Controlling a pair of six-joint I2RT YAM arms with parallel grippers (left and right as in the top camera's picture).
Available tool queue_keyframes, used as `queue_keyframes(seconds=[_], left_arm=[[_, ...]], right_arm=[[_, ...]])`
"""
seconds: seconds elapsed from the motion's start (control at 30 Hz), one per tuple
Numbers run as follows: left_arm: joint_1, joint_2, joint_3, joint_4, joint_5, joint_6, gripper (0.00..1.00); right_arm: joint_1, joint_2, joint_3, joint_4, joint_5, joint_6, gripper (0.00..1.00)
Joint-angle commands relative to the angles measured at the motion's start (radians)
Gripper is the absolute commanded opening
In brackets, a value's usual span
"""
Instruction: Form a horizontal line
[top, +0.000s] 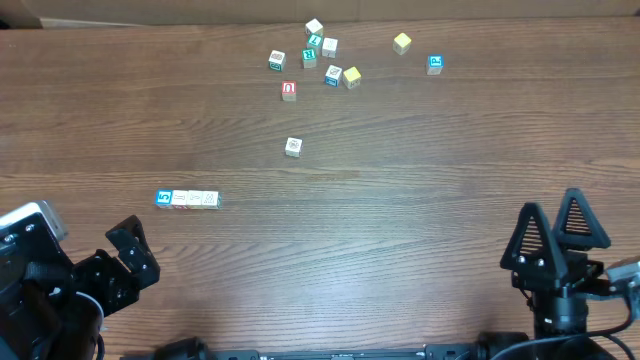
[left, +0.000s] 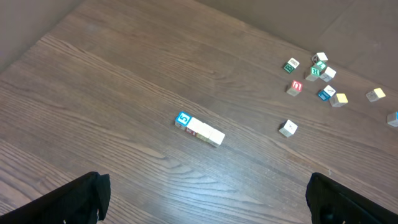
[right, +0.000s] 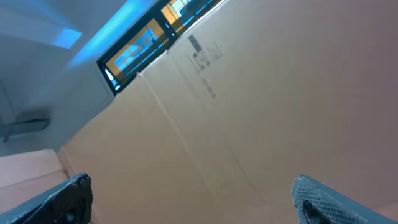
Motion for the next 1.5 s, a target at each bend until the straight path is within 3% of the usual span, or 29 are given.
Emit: queue_keyframes(seconds=[0.0, 0.53, 0.73, 0.83, 0.9, 1.47], left_arm=[[0.000, -0.001, 0.005, 0.002, 0.000, 0.008, 1.00], [0.000, -0.001, 0.005, 0.002, 0.000, 0.008, 1.00], [0.000, -0.001, 0.005, 0.002, 0.000, 0.008, 0.99], [0.000, -0.001, 0.005, 0.002, 0.000, 0.008, 1.00], [0.000, -0.001, 0.005, 0.002, 0.000, 0.008, 0.99], [0.000, -0.001, 0.005, 0.002, 0.000, 0.008, 1.00]], right_arm=[[-0.005, -0.014, -0.087, 0.077, -0.019, -0.026, 1.00], [-0.005, -0.014, -0.389, 0.158, 0.142, -0.056, 1.00], [-0.005, -0.014, -0.389, -0.131, 0.183, -0.065, 1.00], [-0.002, -0.015, -0.389, -0.127, 0.089, -0.297, 1.00], [-0.003, -0.015, -0.389, -0.127, 0.095, -0.338, 1.00], [-0.003, -0.014, -0.389, -0.127, 0.089, -0.336, 1.00]])
